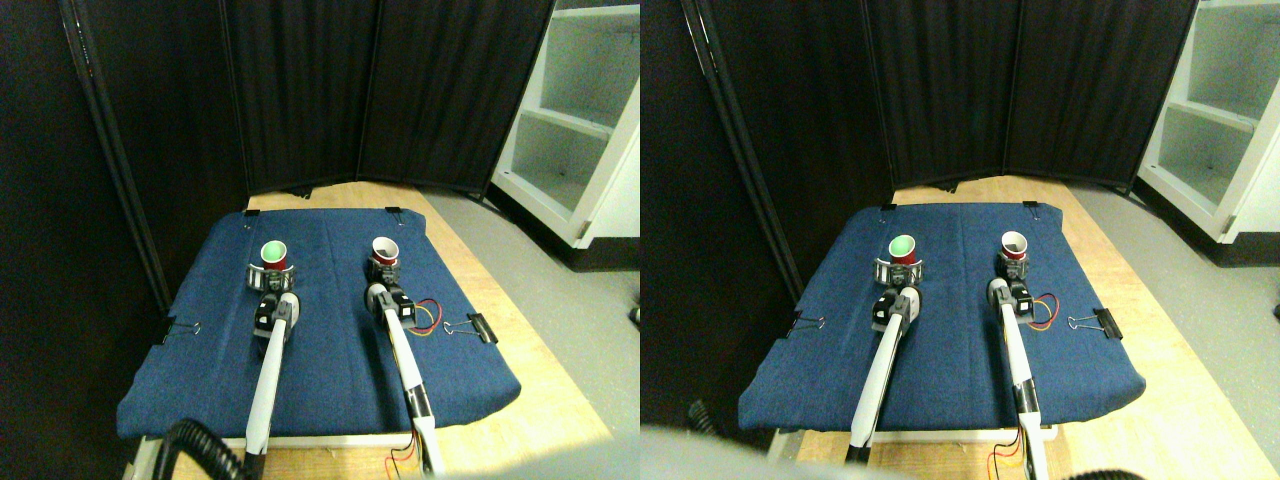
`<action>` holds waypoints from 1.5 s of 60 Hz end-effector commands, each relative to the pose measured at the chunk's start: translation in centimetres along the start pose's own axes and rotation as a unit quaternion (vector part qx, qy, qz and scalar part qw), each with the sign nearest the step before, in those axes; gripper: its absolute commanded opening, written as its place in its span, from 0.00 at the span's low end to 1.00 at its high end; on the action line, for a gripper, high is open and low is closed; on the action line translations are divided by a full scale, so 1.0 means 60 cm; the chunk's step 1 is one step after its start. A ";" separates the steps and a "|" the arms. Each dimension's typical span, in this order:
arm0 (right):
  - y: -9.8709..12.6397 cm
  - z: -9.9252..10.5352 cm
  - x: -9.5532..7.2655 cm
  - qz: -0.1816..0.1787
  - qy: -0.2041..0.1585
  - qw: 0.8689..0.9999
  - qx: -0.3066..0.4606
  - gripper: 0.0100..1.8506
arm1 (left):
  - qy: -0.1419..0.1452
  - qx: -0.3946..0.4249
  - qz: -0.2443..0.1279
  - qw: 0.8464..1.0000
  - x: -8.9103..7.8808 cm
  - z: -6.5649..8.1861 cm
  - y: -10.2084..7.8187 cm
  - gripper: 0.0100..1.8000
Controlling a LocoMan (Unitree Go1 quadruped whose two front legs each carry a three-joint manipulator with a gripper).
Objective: Pour (bimanual)
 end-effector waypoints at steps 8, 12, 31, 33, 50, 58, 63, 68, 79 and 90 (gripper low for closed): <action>-0.011 0.008 -0.008 -0.020 0.011 1.000 0.002 0.21 | 0.024 0.034 0.021 0.999 -0.008 -0.009 0.017 0.67; -0.012 0.010 -0.011 -0.024 0.025 0.999 0.009 0.35 | 0.028 0.034 0.016 0.999 -0.012 -0.008 0.017 0.67; 0.004 0.020 -0.045 0.010 0.086 0.996 -0.022 0.89 | 0.055 0.029 -0.006 0.998 -0.037 0.003 0.005 0.77; 0.010 0.021 -0.052 0.011 0.087 0.996 -0.020 0.89 | 0.055 0.031 -0.008 0.998 -0.041 0.007 0.002 0.78; 0.049 0.025 -0.102 0.063 0.088 0.993 -0.041 0.83 | 0.078 0.126 -0.066 0.987 -0.080 0.036 -0.038 0.78; 0.074 0.023 -0.128 0.099 0.096 0.986 -0.096 0.85 | 0.093 0.256 -0.115 0.955 -0.109 0.050 -0.070 0.80; 0.089 0.020 -0.144 0.121 0.100 0.981 -0.113 0.88 | 0.105 0.331 -0.149 0.926 -0.125 0.057 -0.089 0.83; 0.104 0.016 -0.157 0.129 0.097 0.977 -0.139 0.87 | 0.108 0.390 -0.185 0.896 -0.139 0.060 -0.105 0.86; 0.133 0.009 -0.170 0.191 0.115 0.960 -0.167 0.85 | 0.100 0.496 -0.247 0.826 -0.169 0.059 -0.146 0.88; 0.141 -0.004 -0.175 0.270 0.055 0.934 -0.227 0.74 | 0.041 0.603 -0.371 0.705 -0.175 0.048 -0.157 0.70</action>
